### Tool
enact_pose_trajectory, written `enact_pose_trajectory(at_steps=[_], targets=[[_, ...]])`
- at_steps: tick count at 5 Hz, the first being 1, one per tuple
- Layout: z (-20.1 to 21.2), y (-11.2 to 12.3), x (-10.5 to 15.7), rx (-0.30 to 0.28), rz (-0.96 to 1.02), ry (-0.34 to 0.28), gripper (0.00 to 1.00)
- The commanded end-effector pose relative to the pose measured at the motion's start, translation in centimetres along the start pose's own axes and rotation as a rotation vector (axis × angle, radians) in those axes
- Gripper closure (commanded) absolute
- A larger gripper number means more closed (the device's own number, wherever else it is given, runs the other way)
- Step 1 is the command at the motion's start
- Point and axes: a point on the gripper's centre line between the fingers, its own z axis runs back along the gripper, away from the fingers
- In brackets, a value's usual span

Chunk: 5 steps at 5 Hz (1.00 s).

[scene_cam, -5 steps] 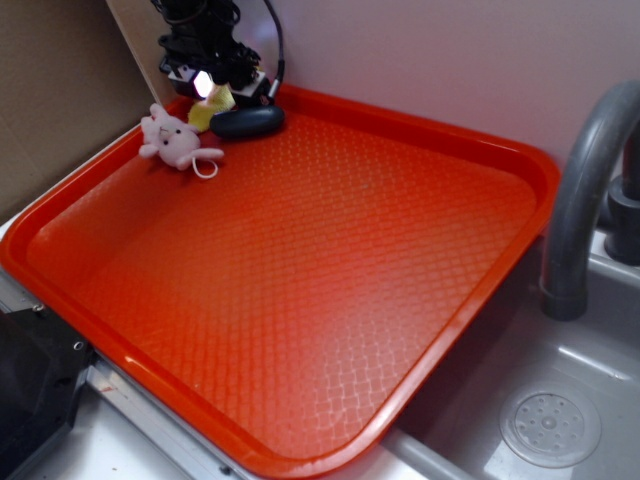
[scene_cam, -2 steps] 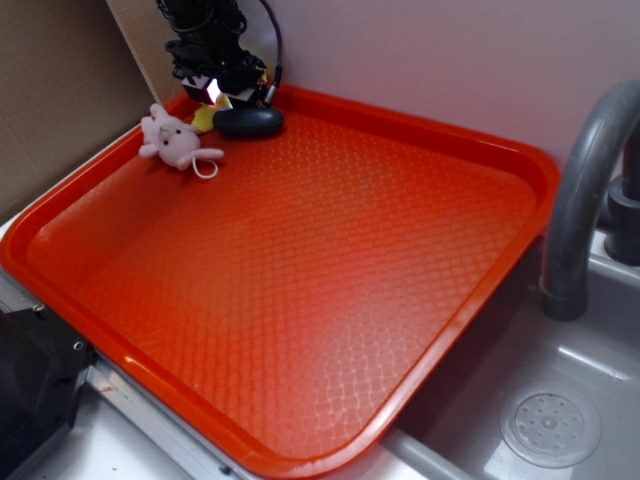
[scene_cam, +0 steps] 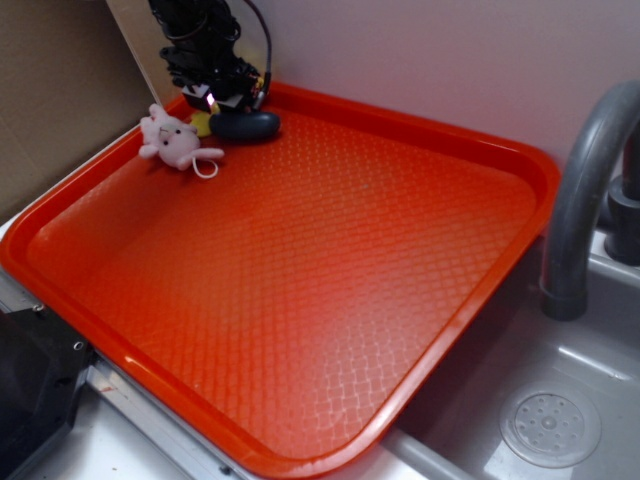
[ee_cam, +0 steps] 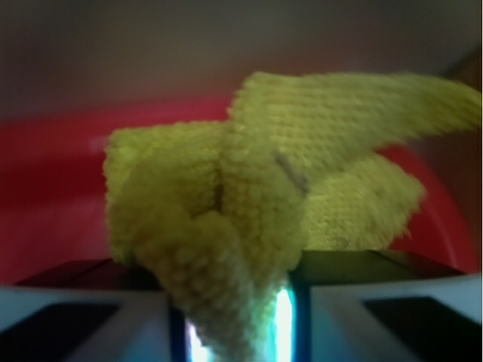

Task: Grab the yellow cloth.

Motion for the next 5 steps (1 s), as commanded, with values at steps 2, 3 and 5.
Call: enact_pose_trajectory(at_steps=[2,3,5], targets=[[19.0,-4.3,-6.1,-0.292,-0.325,-0.163,1.0],[24.9,-6.5,-6.8,-0.344,-0.383,-0.112,1.0],[25.6,-8.0,-5.4,-0.344,-0.39,-0.003,1.0]])
